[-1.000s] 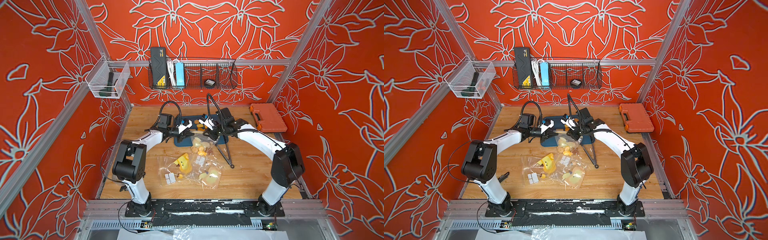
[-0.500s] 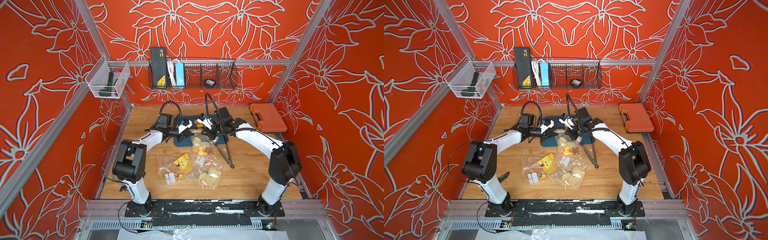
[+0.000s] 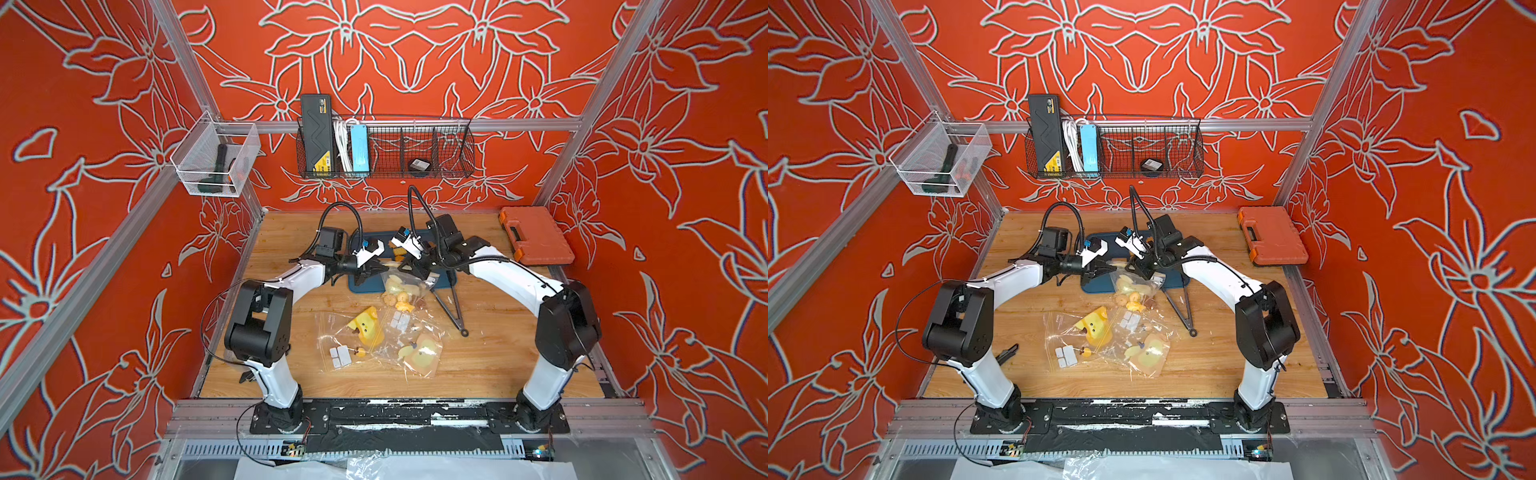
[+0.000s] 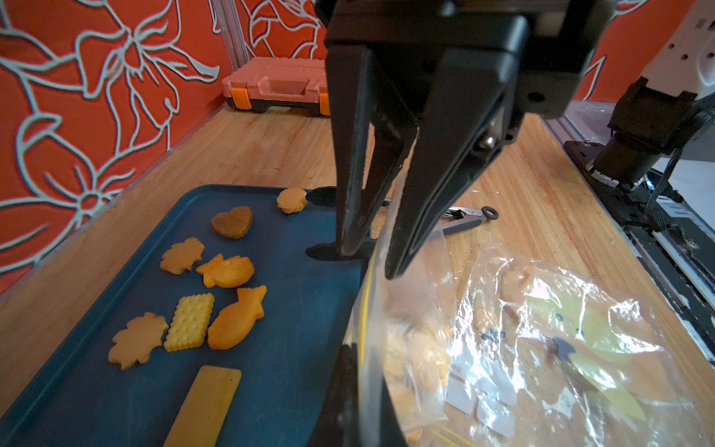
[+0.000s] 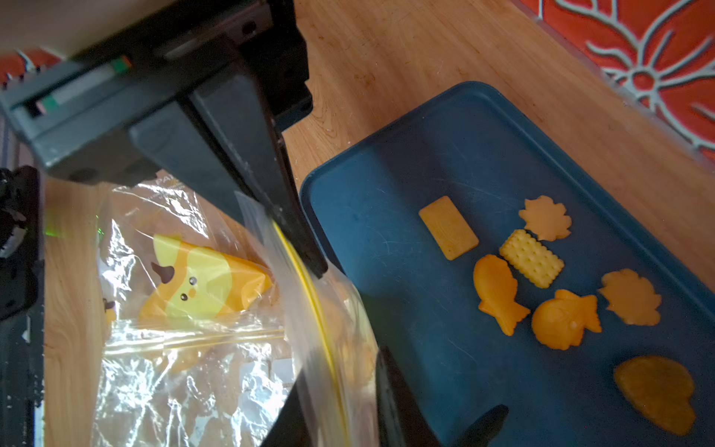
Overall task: Put the cookies into a resealable bag to prevent moisture
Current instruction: Close the ziploc bag at the center of the board.
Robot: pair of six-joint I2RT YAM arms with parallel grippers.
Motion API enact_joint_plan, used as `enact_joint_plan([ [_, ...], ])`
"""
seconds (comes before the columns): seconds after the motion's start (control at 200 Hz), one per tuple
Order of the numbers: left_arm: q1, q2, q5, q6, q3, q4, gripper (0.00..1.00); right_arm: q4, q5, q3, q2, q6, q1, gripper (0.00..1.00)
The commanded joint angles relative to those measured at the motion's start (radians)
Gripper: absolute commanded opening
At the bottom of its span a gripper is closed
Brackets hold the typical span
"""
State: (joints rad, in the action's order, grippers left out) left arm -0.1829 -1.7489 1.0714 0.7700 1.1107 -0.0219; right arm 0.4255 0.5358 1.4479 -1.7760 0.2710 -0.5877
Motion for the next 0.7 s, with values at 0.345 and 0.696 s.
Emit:
enact_joint_plan([
  [0.345,-0.001,0.012,0.037,0.020,0.021,-0.012,0.00,-0.034,0.020,0.031,-0.020,0.001,-0.021,0.17],
  [0.696,-0.001,0.011,0.039,0.018,0.021,-0.010,0.00,-0.016,0.043,0.074,-0.050,-0.003,-0.026,0.19],
])
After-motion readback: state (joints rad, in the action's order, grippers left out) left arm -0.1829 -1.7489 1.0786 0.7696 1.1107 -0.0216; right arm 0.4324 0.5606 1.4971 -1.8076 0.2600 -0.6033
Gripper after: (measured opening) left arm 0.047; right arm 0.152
